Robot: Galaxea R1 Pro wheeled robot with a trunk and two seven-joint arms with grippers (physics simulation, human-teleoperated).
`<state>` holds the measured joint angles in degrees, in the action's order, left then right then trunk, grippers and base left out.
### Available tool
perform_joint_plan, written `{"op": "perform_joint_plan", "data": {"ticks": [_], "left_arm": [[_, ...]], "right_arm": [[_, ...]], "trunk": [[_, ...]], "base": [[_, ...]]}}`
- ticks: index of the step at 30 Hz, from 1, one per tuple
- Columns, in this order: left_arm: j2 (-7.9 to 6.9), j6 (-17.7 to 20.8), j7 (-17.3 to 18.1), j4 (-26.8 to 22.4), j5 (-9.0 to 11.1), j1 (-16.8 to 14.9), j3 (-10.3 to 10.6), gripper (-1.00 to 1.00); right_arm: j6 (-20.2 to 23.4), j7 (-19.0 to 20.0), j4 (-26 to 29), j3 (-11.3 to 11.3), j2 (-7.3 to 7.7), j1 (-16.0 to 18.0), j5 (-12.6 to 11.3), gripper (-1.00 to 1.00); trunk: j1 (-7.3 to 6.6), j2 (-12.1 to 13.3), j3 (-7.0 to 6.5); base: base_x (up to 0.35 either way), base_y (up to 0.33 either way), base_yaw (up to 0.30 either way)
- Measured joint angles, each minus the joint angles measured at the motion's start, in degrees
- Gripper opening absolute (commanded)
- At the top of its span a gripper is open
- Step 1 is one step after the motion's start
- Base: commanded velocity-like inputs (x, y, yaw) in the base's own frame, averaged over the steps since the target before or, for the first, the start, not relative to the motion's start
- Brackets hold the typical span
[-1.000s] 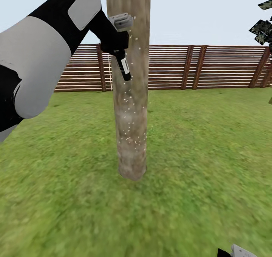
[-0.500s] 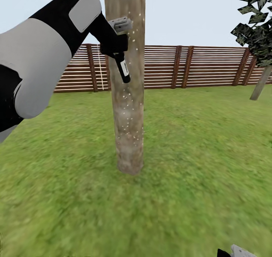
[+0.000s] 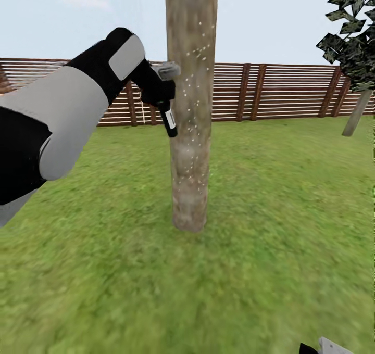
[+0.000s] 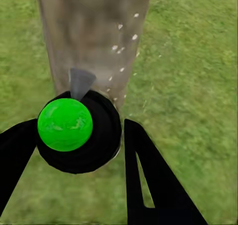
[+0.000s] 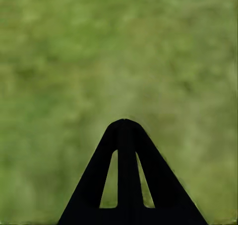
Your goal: In the garden, pick up the pesticide atomizer on the floor and spray pesticide onto both trees until each tree trunk is fully covered.
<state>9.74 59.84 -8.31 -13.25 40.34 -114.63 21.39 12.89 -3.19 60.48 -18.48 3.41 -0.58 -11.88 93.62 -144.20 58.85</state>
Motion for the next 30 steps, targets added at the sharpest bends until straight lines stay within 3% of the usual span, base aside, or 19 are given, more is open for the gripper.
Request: {"op": "perform_joint_plan", "data": {"ticks": [9,12,15,17,23,30], "left_arm": [[-0.22,0.0,0.0,-3.9,-0.1,11.3,0.1,-1.0],[-0.38,0.0,0.0,-8.4,0.0,16.6,0.3,-1.0],[-0.55,0.0,0.0,-14.4,0.0,22.4,2.2,-1.0],[-1.18,0.1,0.0,-16.0,-0.3,24.6,2.6,-1.0],[-1.6,0.1,0.2,-17.0,-0.3,27.6,2.7,-1.0],[-1.69,0.1,0.2,-17.1,-0.3,30.8,2.8,-1.0]], "right_arm": [[-0.1,0.1,0.0,0.0,0.0,-1.1,0.0,-1.0],[-0.1,0.1,0.0,0.0,0.0,-1.3,0.0,-1.0],[-0.1,0.2,0.0,0.0,0.0,-1.3,0.0,-1.0],[-0.1,0.2,0.0,0.0,0.0,-1.4,0.0,-1.0],[0.0,0.2,0.0,0.0,0.02,-1.4,-0.1,-1.0],[0.0,0.2,0.1,-0.1,0.09,-1.4,0.0,-1.0]], "trunk": [[-0.04,0.0,0.0],[-0.05,0.0,0.0],[-0.04,0.0,0.0],[-0.05,0.0,-0.01],[-0.05,0.0,-0.01],[-0.02,0.0,-0.01]], "base": [[0.124,0.24,-0.119],[0.201,0.281,-0.135],[0.202,0.282,-0.209],[0.202,0.282,-0.228],[0.194,0.285,-0.116],[-0.034,0.325,-0.163]]}}
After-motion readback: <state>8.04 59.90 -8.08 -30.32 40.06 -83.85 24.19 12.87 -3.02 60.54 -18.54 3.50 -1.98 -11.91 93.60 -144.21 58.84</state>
